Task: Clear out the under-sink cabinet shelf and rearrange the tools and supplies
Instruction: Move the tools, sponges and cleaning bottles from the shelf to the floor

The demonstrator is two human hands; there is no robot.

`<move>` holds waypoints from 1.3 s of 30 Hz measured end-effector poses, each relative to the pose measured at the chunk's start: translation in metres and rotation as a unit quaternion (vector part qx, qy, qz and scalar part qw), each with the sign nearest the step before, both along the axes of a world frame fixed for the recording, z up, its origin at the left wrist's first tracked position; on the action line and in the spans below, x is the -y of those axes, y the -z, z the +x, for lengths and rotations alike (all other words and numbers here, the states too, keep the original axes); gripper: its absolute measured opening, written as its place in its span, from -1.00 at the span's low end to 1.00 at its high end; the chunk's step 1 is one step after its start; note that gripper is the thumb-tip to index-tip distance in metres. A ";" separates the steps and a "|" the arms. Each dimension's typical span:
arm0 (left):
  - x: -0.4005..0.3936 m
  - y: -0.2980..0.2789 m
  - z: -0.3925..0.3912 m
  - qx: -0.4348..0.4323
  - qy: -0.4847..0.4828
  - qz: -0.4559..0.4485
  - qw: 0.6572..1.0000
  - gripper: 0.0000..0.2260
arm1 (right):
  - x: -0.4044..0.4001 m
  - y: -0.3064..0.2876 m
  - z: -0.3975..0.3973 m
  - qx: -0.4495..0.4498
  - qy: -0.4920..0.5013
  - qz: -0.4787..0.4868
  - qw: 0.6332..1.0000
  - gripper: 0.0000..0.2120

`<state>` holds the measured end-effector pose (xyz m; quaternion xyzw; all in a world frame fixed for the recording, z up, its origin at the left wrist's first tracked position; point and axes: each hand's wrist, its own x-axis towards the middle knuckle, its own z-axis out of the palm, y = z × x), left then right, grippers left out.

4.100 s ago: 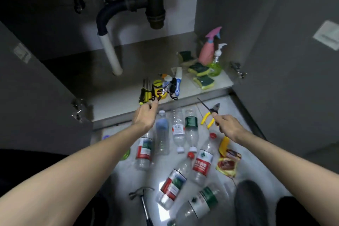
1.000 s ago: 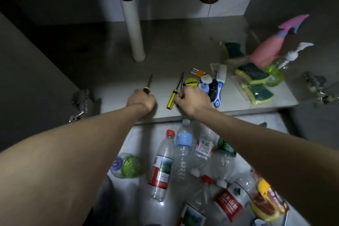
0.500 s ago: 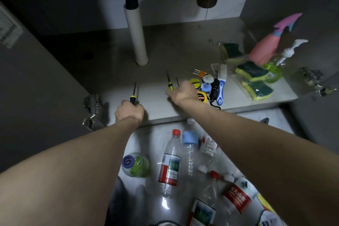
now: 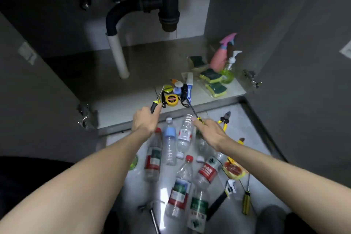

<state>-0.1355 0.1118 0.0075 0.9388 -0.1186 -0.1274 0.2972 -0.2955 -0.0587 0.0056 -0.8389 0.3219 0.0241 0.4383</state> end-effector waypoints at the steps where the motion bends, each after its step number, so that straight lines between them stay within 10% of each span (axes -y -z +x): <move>1: 0.001 -0.004 -0.013 -0.002 0.021 0.000 1.000 -0.47 | 0.004 0.000 -0.015 -0.004 0.002 -0.007 1.000 -0.48; 16: 0.003 0.007 -0.162 -0.187 0.104 -0.091 0.973 -0.61 | 0.006 -0.011 -0.164 -0.165 0.075 -0.122 0.976 -0.64; 30: 0.010 0.098 -0.282 -0.259 0.345 0.153 0.889 -0.83 | 0.029 0.073 -0.248 -0.306 0.184 -0.044 0.933 -0.72; 39: -0.016 0.148 -0.326 -0.209 0.398 0.249 0.858 -0.78 | 0.005 0.112 -0.275 -0.380 0.021 -0.008 0.925 -0.87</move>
